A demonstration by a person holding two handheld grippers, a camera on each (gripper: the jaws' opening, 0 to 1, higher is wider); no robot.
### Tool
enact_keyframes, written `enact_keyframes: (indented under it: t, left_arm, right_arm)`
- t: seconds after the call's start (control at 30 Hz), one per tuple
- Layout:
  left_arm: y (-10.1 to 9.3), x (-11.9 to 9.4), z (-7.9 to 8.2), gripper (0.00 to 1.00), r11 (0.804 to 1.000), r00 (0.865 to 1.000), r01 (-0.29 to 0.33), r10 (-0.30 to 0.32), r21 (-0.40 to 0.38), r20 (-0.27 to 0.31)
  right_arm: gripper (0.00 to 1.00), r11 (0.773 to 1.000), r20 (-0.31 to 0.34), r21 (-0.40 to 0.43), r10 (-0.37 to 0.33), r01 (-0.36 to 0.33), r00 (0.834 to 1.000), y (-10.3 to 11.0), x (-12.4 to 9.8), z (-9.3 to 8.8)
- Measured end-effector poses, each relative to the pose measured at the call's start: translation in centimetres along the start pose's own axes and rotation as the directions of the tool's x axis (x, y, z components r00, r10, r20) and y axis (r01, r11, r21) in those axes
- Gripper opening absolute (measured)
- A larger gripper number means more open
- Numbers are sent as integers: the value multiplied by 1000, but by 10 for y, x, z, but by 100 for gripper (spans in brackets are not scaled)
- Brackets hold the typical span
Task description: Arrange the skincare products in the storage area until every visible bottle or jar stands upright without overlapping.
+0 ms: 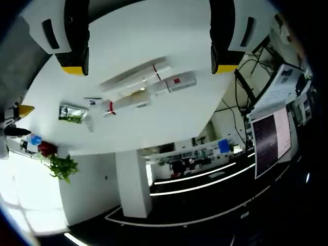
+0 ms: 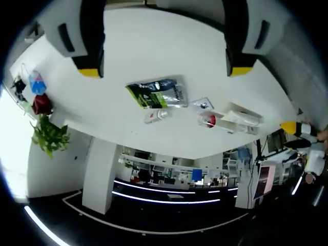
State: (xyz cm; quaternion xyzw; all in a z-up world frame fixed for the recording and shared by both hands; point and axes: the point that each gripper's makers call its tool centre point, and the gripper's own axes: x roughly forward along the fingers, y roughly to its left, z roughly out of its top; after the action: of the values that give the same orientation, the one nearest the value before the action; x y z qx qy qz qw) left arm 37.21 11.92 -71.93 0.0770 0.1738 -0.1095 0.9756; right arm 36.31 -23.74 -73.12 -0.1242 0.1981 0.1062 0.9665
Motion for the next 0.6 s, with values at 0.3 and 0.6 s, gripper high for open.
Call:
enact_keyframes:
  t: [0.3,0.6]
  left_arm:
    - [-2,0,-2,97,1000,1000,9,-9,-3,-9]
    - [0,1,-6,97,1000,999,-4,4,-6,-32]
  right_arm:
    - [99,1000,-4,-3,0,0,1000,0,0,0]
    - [99,1000,-10,-6,-1,1,1000,-1,0,-1]
